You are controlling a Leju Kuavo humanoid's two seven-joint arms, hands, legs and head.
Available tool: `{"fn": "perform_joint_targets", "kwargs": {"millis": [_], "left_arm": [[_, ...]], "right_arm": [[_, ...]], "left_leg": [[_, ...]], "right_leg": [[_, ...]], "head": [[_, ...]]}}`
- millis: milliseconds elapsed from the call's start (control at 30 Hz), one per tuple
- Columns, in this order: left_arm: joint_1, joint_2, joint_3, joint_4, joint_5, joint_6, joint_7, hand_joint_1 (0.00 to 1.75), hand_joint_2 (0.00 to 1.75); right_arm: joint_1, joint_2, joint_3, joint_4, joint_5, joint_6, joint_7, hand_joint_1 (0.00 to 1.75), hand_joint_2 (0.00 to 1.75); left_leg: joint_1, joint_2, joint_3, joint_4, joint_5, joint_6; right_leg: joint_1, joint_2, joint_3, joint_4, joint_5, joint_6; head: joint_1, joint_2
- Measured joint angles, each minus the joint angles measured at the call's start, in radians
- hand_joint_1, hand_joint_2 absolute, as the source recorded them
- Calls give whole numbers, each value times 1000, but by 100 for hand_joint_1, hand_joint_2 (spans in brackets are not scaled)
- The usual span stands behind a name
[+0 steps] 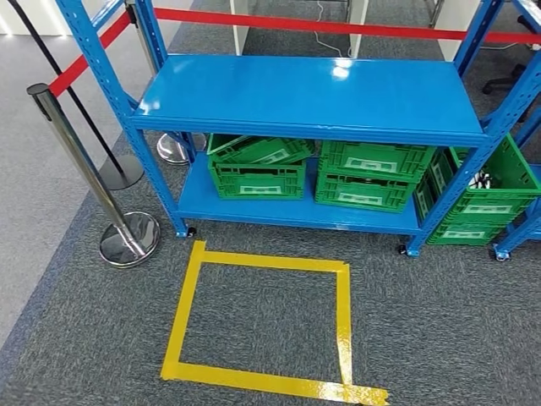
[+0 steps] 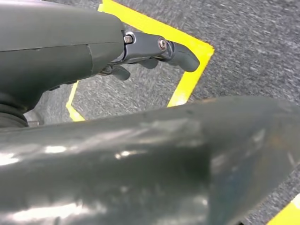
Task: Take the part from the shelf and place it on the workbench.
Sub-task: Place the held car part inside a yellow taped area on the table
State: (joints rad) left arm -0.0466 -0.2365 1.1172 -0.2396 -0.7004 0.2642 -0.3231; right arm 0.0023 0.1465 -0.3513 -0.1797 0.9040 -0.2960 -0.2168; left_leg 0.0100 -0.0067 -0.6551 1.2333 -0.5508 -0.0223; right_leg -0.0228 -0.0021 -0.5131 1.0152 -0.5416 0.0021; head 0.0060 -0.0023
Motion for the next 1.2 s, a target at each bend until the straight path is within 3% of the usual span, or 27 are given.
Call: {"fn": "perform_joint_targets", "kwargs": {"millis": [67,100,267,300,400,433,467,533,567,600,733,800,900,933,967,1000,1067,1100,1200], "left_arm": [[0,0,0,0,0,-1,0,0,0],[-1,0,0,0,0,-2,0,0,0],[1,0,1,0,0,-2,-2,0,0],[0,0,1,0,0,-2,-3,0,0],[-3,-1,1,0,0,-2,-3,0,0],[-4,-1,1,0,0,-2,-3,0,0],[-3,-1,1,0,0,-2,-3,0,0],[-1,-2,1,0,0,-2,-3,0,0],[-2,-3,1,0,0,-1,-3,0,0],[-3,-3,1,0,0,-1,-3,0,0],[-8,-5,1,0,0,1,-3,0,0],[-9,-5,1,0,0,1,-3,0,0],[-8,-4,1,0,0,2,-3,0,0],[-7,-4,2,0,0,2,-3,0,0],[-5,-4,2,0,0,2,-3,0,0],[-4,-3,2,0,0,2,-3,0,0],[-3,-3,2,0,0,2,-3,0,0],[-4,-3,2,0,0,2,-3,0,0],[-5,-3,3,0,0,2,-3,0,0]], "right_arm": [[-1,0,0,0,3,1,3,0,0],[-2,0,0,0,4,1,4,0,0],[-8,0,0,0,6,1,7,0,0],[-10,0,0,0,6,1,7,0,0],[-10,0,0,0,5,1,7,0,0],[-8,0,0,0,4,1,7,0,0],[-7,0,0,0,4,1,7,0,0],[-5,0,0,0,3,2,7,0,0],[-6,0,1,0,3,2,7,0,0],[-6,0,1,0,3,2,7,0,0],[-6,0,1,0,3,2,6,0,0],[-5,0,0,0,4,2,6,0,0],[-6,0,1,0,6,3,5,0,0],[-5,0,1,0,6,3,5,0,0],[-4,0,1,0,6,3,5,0,0],[-4,0,0,0,5,3,5,0,0],[-3,0,0,0,5,3,5,0,0],[-4,0,0,0,5,3,5,0,0],[-7,0,1,0,5,3,5,0,0]], "left_leg": [[-2,1,45,-122,70,4],[-4,2,61,-161,78,8],[-6,2,81,-202,60,38],[-4,2,85,-206,59,43],[-7,3,95,-208,48,56],[-9,2,101,-208,42,57],[-11,1,110,-208,36,58],[-13,-1,133,-208,21,56],[-15,-1,142,-207,12,53],[-16,-2,147,-207,5,48],[-16,-1,156,-210,-8,29],[-15,0,141,-167,-34,18],[-8,1,37,20,-104,4],[-7,1,8,62,-107,2],[-5,1,-5,68,-89,1],[-4,1,0,35,-49,1],[-3,1,39,-87,39,6],[-5,2,60,-143,61,10],[-11,2,83,-195,54,24]], "right_leg": [[0,1,10,0,-15,11],[2,0,11,1,-20,17],[2,-3,9,13,-43,42],[2,-2,-13,54,-62,45],[3,-1,-140,251,-123,47],[4,-1,-170,285,-117,46],[4,-1,-181,277,-89,44],[6,0,-151,167,3,35],[9,0,-127,107,36,30],[12,0,-105,62,51,25],[13,2,-77,24,40,11],[8,0,-64,14,37,0],[7,-2,-47,9,25,-10],[7,-2,-40,9,20,-10],[7,-1,-33,9,15,-10],[7,0,-24,9,9,-9],[8,2,-7,9,-4,-3],[9,2,-3,9,-11,4],[11,-2,-1,2,-22,22]], "head": [[-1,0],[-2,0],[1,0],[3,0],[8,0],[8,0],[8,0],[8,0],[8,0],[7,0],[2,0],[-1,0],[-5,0],[-5,0],[-5,0],[-5,0],[-5,0],[-6,0],[-4,0]]}}
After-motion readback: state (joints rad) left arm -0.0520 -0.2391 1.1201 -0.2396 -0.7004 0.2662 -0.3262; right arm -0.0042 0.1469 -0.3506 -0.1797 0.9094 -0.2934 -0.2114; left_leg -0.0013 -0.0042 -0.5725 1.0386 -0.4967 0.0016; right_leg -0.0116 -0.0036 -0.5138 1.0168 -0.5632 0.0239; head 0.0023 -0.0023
